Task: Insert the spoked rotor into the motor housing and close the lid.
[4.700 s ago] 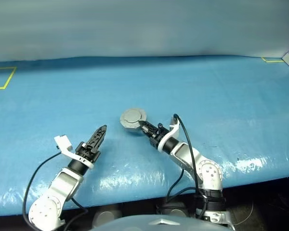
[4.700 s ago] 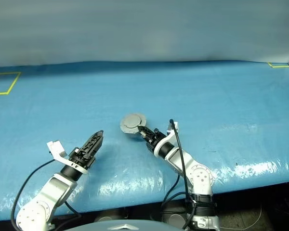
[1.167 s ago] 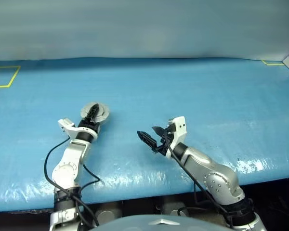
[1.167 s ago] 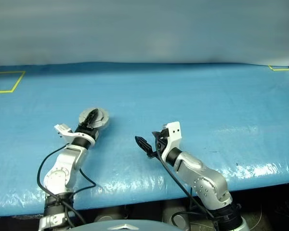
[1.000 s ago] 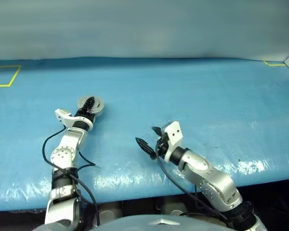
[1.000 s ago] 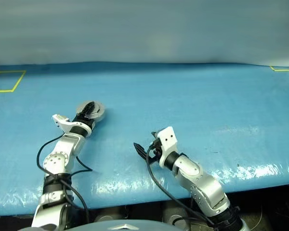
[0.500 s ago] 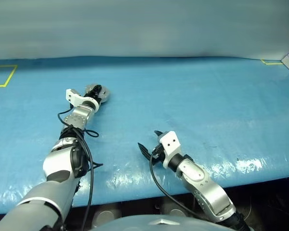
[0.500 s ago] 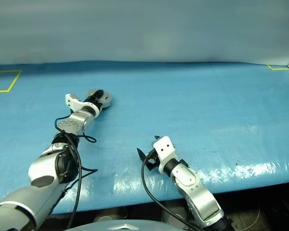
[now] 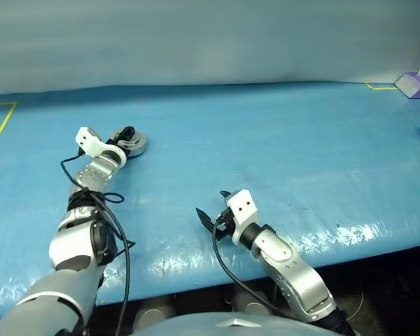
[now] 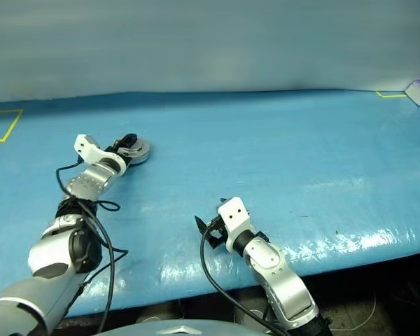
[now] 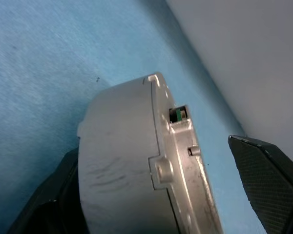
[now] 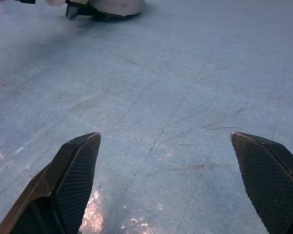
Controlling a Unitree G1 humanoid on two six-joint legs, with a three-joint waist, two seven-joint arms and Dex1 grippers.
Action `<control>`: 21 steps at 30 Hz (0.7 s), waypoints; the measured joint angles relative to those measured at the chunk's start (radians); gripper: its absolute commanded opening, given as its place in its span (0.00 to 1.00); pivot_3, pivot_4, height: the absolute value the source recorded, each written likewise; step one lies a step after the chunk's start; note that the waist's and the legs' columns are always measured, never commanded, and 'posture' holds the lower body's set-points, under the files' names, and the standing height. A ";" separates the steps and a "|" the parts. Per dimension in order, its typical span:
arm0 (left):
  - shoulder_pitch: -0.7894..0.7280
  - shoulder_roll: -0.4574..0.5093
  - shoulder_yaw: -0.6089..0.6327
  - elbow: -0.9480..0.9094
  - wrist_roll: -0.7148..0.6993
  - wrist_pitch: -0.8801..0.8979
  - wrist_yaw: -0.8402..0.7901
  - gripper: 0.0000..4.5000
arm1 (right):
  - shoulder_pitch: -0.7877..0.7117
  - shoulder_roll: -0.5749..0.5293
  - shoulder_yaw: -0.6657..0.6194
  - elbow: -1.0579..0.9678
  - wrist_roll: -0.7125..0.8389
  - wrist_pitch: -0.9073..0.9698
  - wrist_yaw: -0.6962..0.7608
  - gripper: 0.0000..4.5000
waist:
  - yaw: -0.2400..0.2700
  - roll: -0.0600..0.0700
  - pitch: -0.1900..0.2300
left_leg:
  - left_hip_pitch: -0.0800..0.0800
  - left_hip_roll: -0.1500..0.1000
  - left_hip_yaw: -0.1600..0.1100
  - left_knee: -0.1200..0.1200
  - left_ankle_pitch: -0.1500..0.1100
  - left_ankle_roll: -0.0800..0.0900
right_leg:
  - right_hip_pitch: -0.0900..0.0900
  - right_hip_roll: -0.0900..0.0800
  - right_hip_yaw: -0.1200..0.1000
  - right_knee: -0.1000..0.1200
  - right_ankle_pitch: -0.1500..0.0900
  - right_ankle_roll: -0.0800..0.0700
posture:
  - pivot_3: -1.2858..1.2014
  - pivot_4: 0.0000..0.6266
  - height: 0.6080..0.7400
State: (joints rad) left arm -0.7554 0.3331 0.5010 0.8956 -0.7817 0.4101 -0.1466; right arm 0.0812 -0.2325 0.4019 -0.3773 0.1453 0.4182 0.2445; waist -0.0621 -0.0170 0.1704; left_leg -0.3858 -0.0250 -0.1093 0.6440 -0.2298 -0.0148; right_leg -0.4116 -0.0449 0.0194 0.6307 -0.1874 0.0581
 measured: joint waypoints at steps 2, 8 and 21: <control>0.081 0.004 0.007 -0.123 -0.007 0.063 0.026 0.99 | -0.007 0.004 0.000 0.005 -0.002 0.007 0.009 1.00 | -0.004 0.000 -0.001 | 0.005 0.001 0.002 -0.003 0.000 0.000 | 0.002 0.000 0.003 0.000 0.000 -0.001 | 0.52 0.24 1.00; 0.403 -0.002 0.058 -0.587 -0.101 0.274 0.104 0.99 | -0.019 0.017 -0.008 0.009 0.011 0.050 0.039 1.00 | -0.005 0.003 -0.005 | 0.009 0.001 0.005 -0.010 0.000 0.000 | 0.001 -0.001 0.007 0.000 -0.001 -0.002 | 0.52 0.24 1.00; 1.065 -0.026 -0.233 -1.224 0.252 -0.087 -0.176 0.99 | 0.057 0.098 -0.158 0.096 0.080 -0.227 0.093 1.00 | 0.037 0.003 -0.006 | 0.006 0.008 0.010 -0.013 -0.001 -0.001 | -0.002 -0.002 0.008 -0.004 -0.005 -0.009 | 0.52 0.24 1.00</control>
State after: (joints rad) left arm 0.3097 0.3070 0.2682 -0.3288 -0.5293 0.3231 -0.3225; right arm 0.1378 -0.1346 0.2439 -0.2815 0.2257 0.1916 0.3375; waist -0.0249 -0.0145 0.1645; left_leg -0.3796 -0.0174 -0.0994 0.6311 -0.2307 -0.0162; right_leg -0.4132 -0.0471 0.0274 0.6270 -0.1929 0.0496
